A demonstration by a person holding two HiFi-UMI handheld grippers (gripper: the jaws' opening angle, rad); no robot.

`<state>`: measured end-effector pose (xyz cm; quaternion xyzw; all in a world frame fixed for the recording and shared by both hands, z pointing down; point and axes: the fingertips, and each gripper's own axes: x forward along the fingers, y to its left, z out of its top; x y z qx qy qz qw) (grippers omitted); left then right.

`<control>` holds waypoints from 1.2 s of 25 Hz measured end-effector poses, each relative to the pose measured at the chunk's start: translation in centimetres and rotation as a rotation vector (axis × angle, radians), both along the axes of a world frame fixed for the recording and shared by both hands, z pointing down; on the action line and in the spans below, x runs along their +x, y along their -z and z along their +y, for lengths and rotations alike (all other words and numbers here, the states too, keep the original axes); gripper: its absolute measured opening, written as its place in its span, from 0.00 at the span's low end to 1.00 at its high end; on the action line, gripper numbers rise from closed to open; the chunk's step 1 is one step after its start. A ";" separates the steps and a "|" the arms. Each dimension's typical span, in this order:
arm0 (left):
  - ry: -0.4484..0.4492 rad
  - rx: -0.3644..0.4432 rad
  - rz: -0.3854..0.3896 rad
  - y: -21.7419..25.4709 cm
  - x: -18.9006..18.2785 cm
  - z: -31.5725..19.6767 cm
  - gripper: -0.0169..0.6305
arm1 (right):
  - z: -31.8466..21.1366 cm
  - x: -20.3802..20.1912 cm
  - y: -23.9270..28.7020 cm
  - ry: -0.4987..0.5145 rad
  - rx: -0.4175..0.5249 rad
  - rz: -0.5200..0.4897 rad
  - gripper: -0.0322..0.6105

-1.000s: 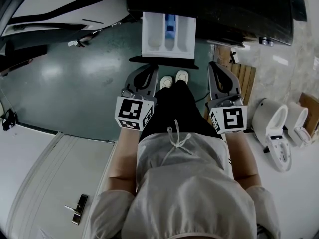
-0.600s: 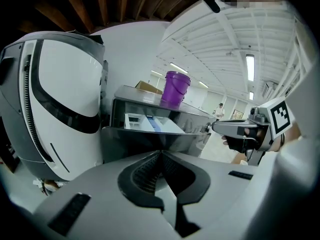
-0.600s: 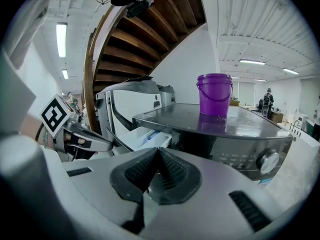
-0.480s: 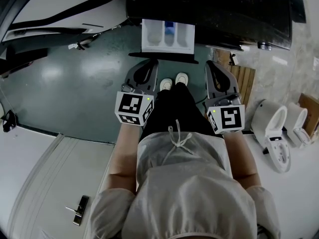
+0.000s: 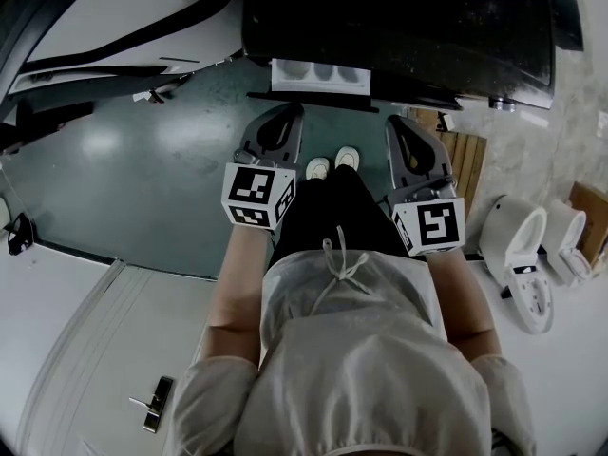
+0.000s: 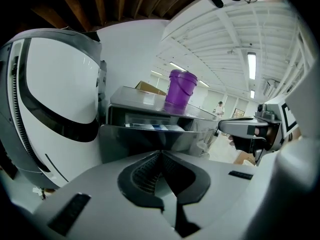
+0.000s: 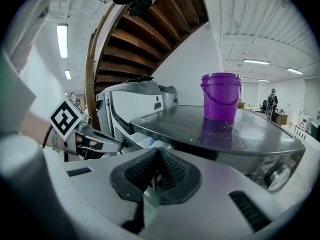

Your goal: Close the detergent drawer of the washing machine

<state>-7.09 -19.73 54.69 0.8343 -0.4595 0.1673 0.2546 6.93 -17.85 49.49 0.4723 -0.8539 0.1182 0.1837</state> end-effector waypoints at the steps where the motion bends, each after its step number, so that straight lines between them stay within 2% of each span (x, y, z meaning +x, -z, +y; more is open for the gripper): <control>1: 0.004 0.000 0.000 0.0 0.0 -0.4 0.05 | -0.3 0.0 0.0 0.004 0.001 0.002 0.06; 17: 0.055 -0.007 0.018 0.0 0.2 -5.2 0.05 | -3.5 0.5 0.4 0.013 0.005 0.007 0.06; 30: 0.104 0.011 0.064 0.1 0.1 -5.9 0.05 | -4.7 0.9 0.8 -0.002 0.011 -0.003 0.06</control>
